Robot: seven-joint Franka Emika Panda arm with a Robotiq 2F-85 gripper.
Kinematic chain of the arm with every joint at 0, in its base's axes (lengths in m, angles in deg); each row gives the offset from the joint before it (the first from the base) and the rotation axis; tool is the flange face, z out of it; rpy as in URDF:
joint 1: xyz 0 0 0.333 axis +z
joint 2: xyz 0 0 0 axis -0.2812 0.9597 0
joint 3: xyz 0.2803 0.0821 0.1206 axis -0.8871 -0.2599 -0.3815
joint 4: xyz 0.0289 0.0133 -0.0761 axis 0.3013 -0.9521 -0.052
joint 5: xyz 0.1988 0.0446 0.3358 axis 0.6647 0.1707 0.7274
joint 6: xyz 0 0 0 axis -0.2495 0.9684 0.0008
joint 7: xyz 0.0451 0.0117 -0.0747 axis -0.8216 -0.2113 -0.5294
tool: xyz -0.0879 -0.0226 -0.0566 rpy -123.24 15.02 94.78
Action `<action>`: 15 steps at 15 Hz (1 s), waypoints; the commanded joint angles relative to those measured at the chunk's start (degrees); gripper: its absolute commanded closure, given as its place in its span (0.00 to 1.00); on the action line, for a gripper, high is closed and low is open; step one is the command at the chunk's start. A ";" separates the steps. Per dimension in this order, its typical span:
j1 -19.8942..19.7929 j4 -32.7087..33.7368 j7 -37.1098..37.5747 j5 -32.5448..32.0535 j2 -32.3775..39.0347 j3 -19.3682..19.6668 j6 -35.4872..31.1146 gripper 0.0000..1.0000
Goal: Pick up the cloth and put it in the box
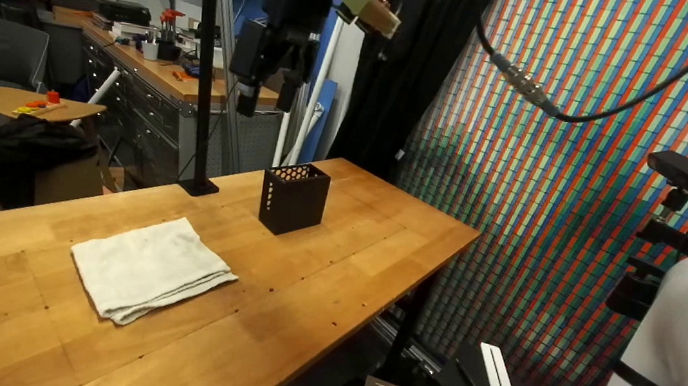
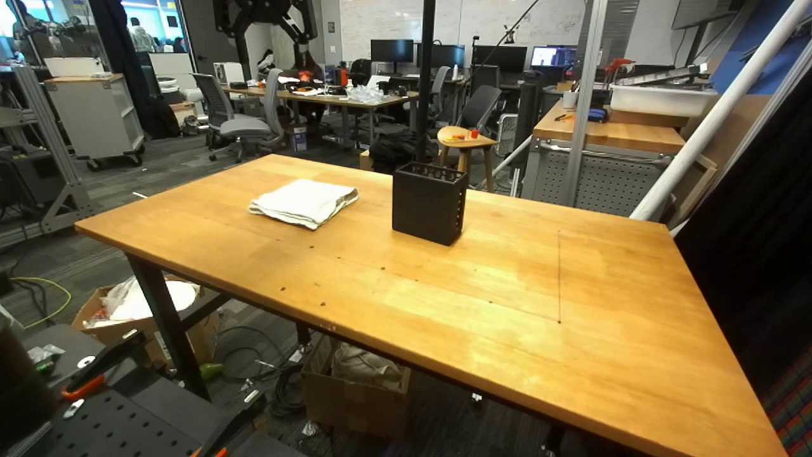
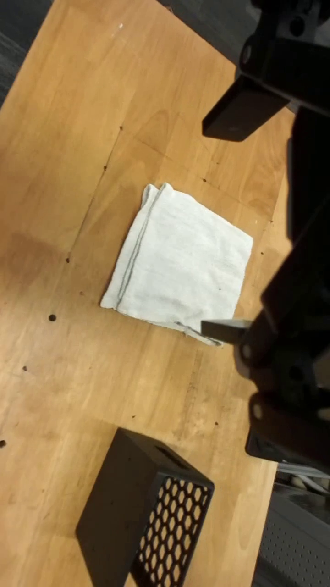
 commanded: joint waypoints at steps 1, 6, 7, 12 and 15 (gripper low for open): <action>-0.30 9.45 2.36 0.07 9.04 -2.04 -1.17 0.00; -0.21 19.57 5.19 -2.19 20.22 -4.26 -1.50 0.00; -0.19 21.17 5.38 -2.57 22.06 -4.54 -1.61 0.00; 0.19 25.52 6.95 -5.15 28.98 -5.19 -3.30 0.00; 0.76 25.97 8.59 -6.61 31.77 -5.44 -4.85 0.00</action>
